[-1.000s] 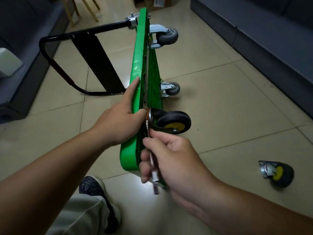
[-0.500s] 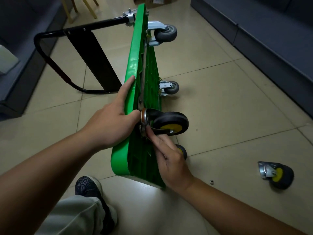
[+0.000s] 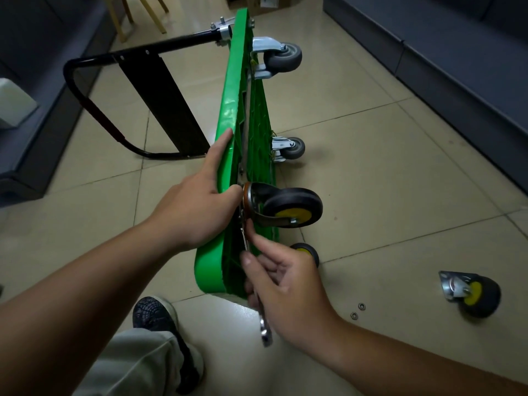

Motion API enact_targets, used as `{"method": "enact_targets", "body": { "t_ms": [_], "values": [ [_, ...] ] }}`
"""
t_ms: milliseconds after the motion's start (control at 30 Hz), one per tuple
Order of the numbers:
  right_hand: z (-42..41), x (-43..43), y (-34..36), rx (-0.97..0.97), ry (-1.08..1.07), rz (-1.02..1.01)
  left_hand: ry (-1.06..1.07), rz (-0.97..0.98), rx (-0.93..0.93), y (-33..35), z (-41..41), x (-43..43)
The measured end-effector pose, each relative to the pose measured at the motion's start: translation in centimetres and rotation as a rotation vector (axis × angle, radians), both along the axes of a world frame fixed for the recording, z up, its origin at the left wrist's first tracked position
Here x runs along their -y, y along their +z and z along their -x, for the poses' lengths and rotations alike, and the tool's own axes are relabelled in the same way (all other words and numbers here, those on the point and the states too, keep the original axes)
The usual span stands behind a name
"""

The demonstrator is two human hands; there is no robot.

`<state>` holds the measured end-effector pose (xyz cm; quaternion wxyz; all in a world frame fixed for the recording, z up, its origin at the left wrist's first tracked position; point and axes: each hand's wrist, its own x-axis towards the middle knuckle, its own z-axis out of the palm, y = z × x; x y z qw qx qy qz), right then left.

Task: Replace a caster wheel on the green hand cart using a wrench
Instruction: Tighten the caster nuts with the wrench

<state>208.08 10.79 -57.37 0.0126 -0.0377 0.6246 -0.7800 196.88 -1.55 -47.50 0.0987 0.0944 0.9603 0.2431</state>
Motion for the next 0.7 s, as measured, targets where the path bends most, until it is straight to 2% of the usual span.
{"method": "enact_targets", "body": {
  "t_ms": [100,200,333,467,567,700],
  "values": [
    [0.0,0.8,1.5,0.149,-0.014,0.111,0.003,-0.021,0.011,0.1,0.0,0.0],
    [-0.5,0.2,1.5,0.154,-0.004,0.128,0.004,-0.036,0.024,0.1,0.1,-0.2],
    [-2.1,-1.6,-1.2,-0.051,-0.015,-0.114,-0.007,-0.071,0.032,0.2,0.0,-0.2],
    [0.2,-2.5,-3.6,-0.351,-0.183,-0.388,-0.001,-0.079,0.044,0.2,-0.1,-0.1],
    [2.8,-2.2,-4.2,-0.486,-0.220,-0.450,-0.008,-0.068,0.026,0.1,-0.1,0.0],
    [4.3,-1.9,-5.5,-0.532,-0.210,-0.473,-0.014,-0.066,0.029,0.0,0.1,0.2]
  ]
}}
